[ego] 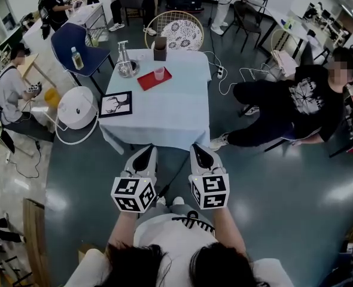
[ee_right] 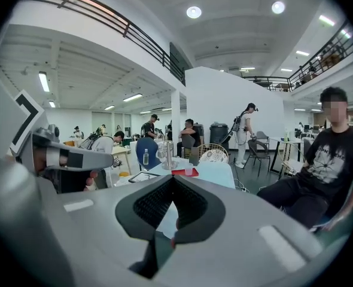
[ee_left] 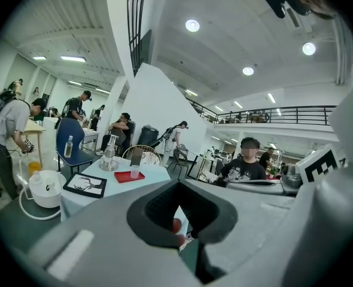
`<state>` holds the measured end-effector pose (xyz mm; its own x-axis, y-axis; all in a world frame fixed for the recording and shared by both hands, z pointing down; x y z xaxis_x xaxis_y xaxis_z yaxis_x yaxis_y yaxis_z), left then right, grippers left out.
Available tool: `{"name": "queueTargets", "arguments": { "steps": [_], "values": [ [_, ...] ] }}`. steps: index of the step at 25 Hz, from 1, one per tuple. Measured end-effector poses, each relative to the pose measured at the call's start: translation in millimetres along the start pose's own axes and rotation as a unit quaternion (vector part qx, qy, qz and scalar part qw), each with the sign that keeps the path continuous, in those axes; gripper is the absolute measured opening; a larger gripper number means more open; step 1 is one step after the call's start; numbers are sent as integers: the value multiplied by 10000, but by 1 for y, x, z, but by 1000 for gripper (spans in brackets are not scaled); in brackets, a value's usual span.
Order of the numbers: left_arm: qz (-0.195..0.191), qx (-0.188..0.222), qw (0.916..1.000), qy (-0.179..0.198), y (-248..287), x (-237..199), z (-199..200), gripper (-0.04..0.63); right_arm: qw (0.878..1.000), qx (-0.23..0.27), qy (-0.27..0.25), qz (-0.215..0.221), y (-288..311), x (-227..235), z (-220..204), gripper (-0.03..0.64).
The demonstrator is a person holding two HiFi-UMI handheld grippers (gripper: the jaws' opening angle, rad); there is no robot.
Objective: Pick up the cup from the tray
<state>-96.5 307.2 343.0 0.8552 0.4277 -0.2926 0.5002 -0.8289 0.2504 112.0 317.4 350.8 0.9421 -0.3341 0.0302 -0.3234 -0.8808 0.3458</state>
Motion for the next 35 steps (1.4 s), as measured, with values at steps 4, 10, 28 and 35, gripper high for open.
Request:
{"name": "queueTargets", "arguments": {
  "steps": [4,10,28,35],
  "values": [
    [75,-2,10000,32,1,4,1,0,10000,42,68,21,0,8,2,26],
    [276,39,9996,-20,2,11,-1,0,9990,134,214,374,2,21,3,38],
    [620,105,9980,-41,32,-14,-2,0,9973,-111,70,724,51,41,4,89],
    [564,-118,9983,-57,76,-48,5,0,9970,-410,118,653,102,46,9,98]
  ]
}}
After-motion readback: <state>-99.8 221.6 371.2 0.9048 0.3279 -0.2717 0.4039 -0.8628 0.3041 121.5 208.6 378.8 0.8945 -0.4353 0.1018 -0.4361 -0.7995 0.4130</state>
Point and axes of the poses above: the fingertips, and each gripper's own axes: y forward along the fingers, x to its right, z out of its top, the point moved 10 cm from there along -y, backward along the fingers, and after that the axes turned 1 degree about z, right-handed, at the moved point
